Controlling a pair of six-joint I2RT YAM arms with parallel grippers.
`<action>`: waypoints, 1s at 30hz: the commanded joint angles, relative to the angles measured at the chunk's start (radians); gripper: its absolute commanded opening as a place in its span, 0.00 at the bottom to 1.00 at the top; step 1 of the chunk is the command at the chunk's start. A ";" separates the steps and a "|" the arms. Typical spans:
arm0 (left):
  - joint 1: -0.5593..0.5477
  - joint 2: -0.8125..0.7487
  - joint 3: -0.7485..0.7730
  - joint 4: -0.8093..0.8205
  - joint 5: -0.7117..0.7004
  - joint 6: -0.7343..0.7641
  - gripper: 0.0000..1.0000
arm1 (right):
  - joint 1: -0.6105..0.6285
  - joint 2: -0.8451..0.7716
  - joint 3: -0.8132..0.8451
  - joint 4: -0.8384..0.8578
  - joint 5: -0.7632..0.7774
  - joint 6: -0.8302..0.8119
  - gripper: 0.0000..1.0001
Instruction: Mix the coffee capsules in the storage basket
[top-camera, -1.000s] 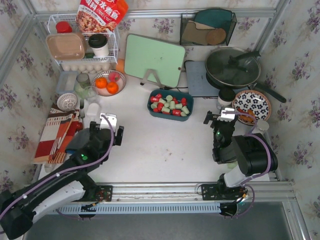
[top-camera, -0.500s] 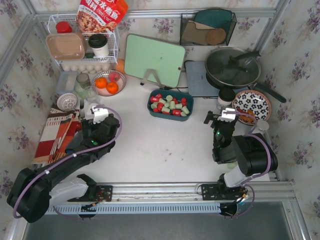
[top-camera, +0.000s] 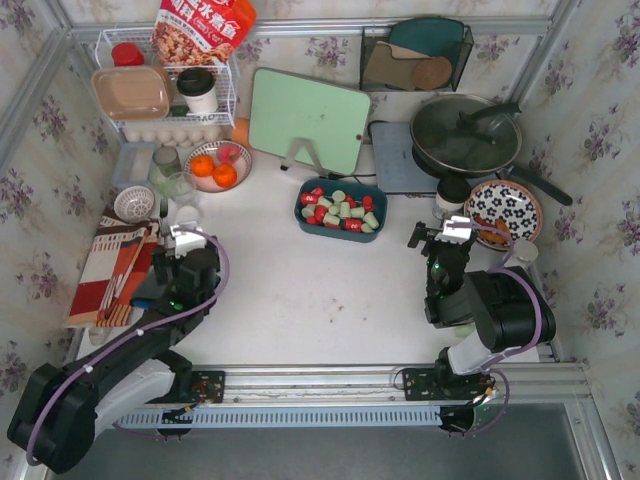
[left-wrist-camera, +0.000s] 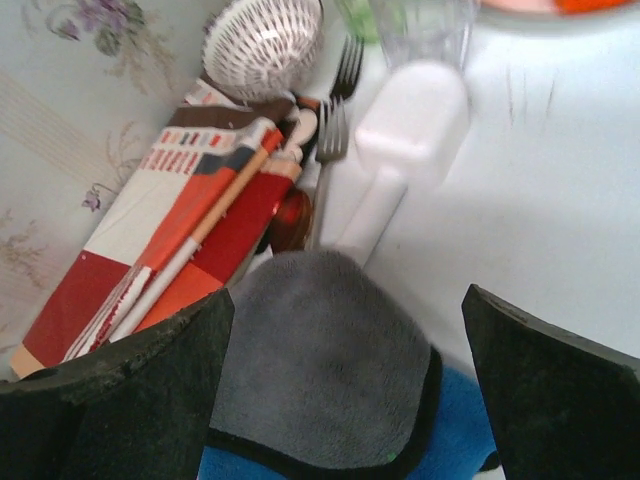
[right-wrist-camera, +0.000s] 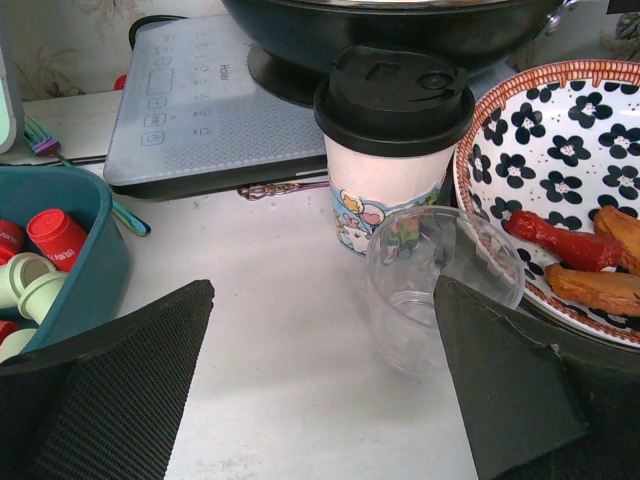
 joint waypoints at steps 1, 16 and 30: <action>0.029 -0.004 -0.119 0.145 0.147 0.082 0.99 | 0.000 0.000 0.004 0.011 0.005 0.001 1.00; 0.169 0.237 -0.098 0.432 0.471 0.286 0.99 | 0.000 0.001 0.003 0.011 0.004 0.001 1.00; 0.467 0.509 -0.157 0.838 0.944 0.182 0.99 | 0.000 0.000 0.003 0.011 0.004 0.000 1.00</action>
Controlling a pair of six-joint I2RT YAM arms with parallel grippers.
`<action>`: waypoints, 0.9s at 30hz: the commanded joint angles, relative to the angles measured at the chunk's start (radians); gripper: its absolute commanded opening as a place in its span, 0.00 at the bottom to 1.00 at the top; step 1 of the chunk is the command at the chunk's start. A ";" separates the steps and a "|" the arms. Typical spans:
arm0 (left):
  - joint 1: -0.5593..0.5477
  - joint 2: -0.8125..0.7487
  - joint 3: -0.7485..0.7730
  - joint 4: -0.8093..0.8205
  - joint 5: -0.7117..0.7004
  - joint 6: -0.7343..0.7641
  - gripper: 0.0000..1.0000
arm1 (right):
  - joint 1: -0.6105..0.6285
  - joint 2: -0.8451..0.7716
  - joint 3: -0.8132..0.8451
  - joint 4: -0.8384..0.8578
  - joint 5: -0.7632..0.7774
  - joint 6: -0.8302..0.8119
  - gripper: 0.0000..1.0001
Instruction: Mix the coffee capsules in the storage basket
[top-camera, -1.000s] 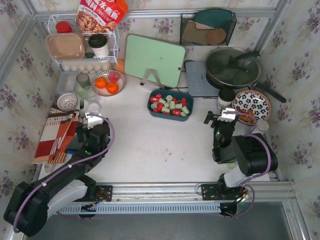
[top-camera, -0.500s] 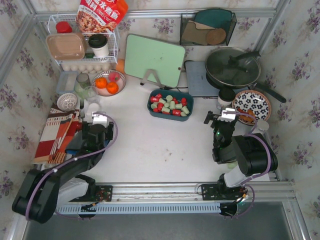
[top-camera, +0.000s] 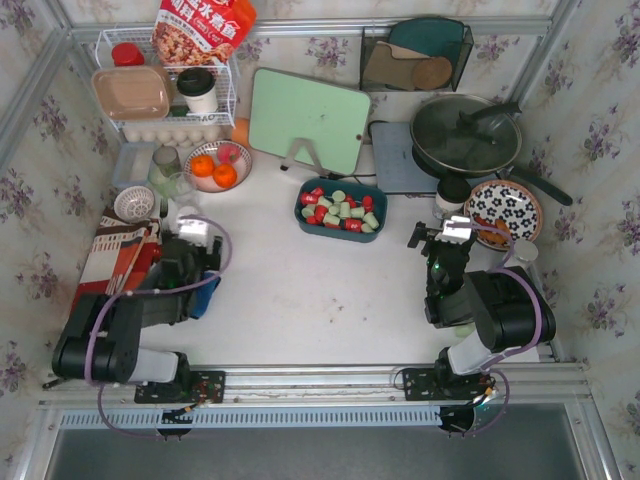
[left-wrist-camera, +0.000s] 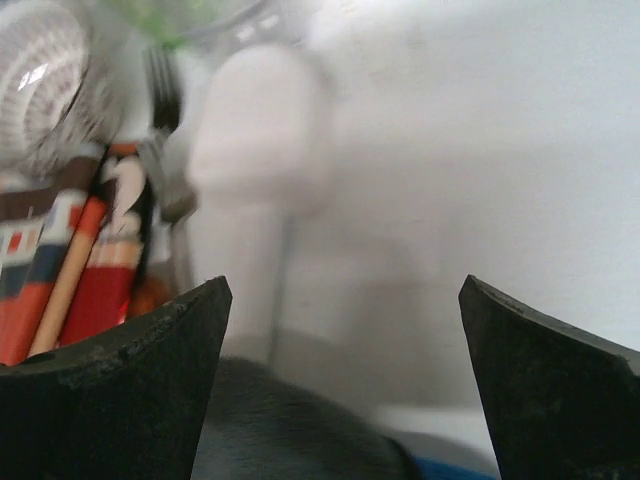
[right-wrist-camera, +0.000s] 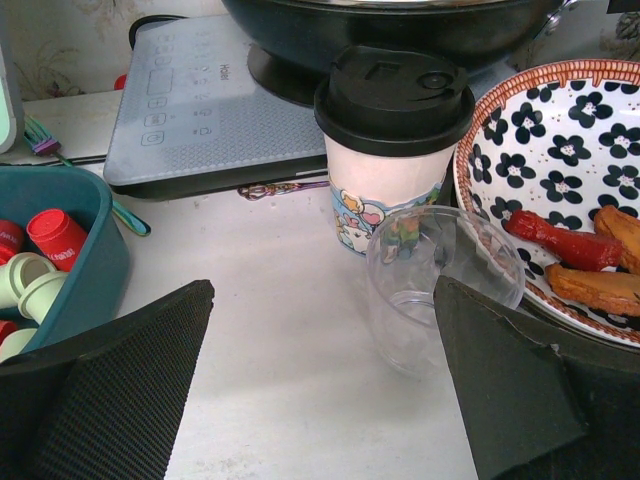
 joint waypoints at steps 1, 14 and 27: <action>0.217 0.152 -0.097 0.435 0.191 -0.220 0.99 | -0.001 0.000 0.003 0.011 0.004 0.000 1.00; 0.188 0.127 0.116 0.012 0.140 -0.207 1.00 | 0.000 0.000 0.006 0.008 0.003 0.001 1.00; 0.189 0.121 0.123 -0.018 0.144 -0.206 1.00 | 0.000 0.001 0.005 0.009 0.003 0.001 1.00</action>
